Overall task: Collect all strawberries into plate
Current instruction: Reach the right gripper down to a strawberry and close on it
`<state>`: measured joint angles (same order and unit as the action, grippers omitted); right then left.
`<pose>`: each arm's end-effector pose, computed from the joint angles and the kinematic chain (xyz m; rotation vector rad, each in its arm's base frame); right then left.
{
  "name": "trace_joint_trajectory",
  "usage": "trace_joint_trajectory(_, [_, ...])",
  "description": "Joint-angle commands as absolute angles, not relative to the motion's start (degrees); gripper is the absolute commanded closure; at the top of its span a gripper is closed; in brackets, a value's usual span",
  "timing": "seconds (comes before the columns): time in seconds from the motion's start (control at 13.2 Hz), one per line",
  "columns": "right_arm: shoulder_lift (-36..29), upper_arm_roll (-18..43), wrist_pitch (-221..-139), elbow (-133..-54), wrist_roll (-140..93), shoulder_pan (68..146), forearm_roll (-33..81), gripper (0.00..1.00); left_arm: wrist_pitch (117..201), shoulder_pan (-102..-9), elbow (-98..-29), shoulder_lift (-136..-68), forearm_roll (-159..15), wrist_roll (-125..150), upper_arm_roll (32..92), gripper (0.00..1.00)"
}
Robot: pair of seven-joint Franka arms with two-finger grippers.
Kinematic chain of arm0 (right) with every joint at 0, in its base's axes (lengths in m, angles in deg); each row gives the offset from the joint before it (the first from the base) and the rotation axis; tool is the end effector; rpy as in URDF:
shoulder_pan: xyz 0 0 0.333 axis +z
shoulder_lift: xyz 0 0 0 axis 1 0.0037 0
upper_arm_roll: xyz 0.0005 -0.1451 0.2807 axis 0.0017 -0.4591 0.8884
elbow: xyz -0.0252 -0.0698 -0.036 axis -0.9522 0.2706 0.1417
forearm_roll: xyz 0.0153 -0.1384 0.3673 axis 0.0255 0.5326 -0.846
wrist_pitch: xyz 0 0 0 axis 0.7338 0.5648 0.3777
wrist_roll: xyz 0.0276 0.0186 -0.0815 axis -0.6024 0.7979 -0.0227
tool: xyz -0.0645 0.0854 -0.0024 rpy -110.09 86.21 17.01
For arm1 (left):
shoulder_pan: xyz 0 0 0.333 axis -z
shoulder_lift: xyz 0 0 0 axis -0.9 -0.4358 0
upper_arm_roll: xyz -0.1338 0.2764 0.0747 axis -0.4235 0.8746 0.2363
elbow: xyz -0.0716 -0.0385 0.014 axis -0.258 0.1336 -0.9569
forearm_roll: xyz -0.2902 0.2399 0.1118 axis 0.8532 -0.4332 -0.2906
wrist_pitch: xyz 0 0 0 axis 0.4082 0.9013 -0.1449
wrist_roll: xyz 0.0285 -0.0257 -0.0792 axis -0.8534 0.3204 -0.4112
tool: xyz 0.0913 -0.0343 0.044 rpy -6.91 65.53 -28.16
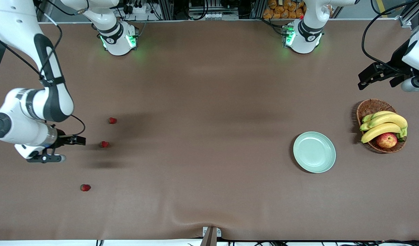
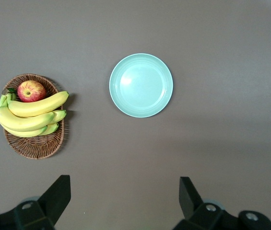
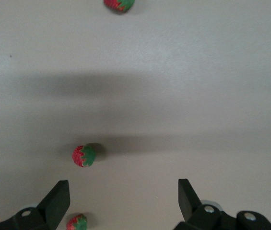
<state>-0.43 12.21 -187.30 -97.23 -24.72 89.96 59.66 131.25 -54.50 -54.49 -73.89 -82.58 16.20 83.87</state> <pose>0.6390 -0.0573 0.2833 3.1138 0.0127 -0.1787 0.5385 -0.0506 0.6431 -3.1209 -0.1212 -0.0463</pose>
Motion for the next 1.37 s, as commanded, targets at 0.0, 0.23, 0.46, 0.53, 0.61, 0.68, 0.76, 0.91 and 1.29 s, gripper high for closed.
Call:
trace_joint_trajectory(0.0, [1.9, 12.4, -187.0, -96.0, -23.9, 92.2, 57.8, 0.0, 130.1, -54.7, -53.4, -74.5, -81.6, 16.0, 83.8, 0.0])
trace_joint_trajectory(0.23, [4.9, 12.4, -187.6, -95.8, -22.9, 92.7, 57.7, 0.0, 130.1, -54.6, -53.4, -74.7, -81.6, 16.0, 83.8, 0.0])
trace_joint_trajectory(0.46, [6.3, 12.4, -187.7, -95.6, -20.5, 94.6, 57.7, 0.0, 130.1, -54.6, -53.5, -74.7, -81.6, 16.0, 83.8, 0.0])
trace_joint_trajectory(0.53, [6.9, 12.4, -188.1, -95.5, -20.5, 94.6, 57.7, 0.0, 130.1, -54.6, -53.5, -74.7, -81.6, 16.0, 83.8, 0.0])
trace_joint_trajectory(0.61, [7.6, 12.4, -188.9, -95.5, -20.5, 94.6, 57.7, 0.0, 130.1, -54.6, -53.5, -74.7, -81.6, 16.0, 83.8, 0.0])
trace_joint_trajectory(0.68, [8.3, 12.4, -189.3, -95.5, -20.5, 94.6, 57.7, 0.0, 130.1, -54.5, -53.5, -74.7, -81.6, 16.0, 83.8, 0.0])
trace_joint_trajectory(0.76, [8.9, 12.4, -189.6, -95.5, -20.4, 94.6, 57.7, 0.0, 130.1, -54.5, -53.5, -74.8, -81.6, 16.0, 83.8, 0.0])
trace_joint_trajectory(0.91, [9.3, 12.4, -190.6, -95.5, -20.4, 94.6, 57.7, 0.0, 130.1, -54.5, -53.5, -74.8, -81.6, 15.9, 83.8, 0.0])
trace_joint_trajectory(1.29, [9.9, 12.4, -190.7, -95.8, -20.0, 94.6, 57.6, 0.0, 130.2, -54.5, -53.4, -75.2, -81.6, 16.0, 83.8, 0.0])
